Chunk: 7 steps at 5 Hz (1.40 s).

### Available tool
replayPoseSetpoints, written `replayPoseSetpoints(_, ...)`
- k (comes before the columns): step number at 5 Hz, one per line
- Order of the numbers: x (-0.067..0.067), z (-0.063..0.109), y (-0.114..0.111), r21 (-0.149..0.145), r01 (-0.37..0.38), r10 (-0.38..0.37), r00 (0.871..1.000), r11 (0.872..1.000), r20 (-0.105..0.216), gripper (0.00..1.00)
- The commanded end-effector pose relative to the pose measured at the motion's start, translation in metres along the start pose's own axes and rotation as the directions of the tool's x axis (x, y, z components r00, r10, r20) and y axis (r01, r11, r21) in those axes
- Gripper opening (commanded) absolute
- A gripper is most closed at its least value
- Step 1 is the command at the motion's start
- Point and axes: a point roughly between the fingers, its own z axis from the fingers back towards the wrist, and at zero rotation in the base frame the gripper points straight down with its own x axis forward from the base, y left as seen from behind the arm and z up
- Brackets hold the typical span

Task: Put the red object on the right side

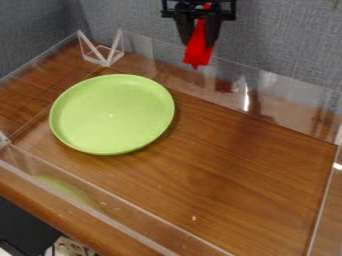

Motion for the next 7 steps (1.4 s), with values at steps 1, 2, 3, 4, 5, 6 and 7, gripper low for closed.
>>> replayPoseSetpoints(1,0.012,0.024,0.008,0.005,-0.003,0.002,0.997,1.000,0.078,0.00)
replayPoseSetpoints(2,0.013,0.024,0.011,0.007,-0.004,0.003,0.997,1.000,0.079,0.00)
replayPoseSetpoints(3,0.014,0.030,0.014,0.005,0.006,-0.006,0.996,1.000,0.084,0.00)
replayPoseSetpoints(4,0.014,0.036,0.015,0.002,0.020,-0.020,0.996,1.000,0.089,0.00)
replayPoseSetpoints(5,0.013,0.031,0.015,-0.001,0.007,-0.007,0.995,1.000,0.101,0.00)
replayPoseSetpoints(6,0.007,0.023,0.012,-0.002,-0.003,0.004,0.994,1.000,0.108,0.00)
replayPoseSetpoints(7,-0.010,0.047,-0.023,-0.013,0.058,-0.056,0.989,0.998,0.140,0.00)
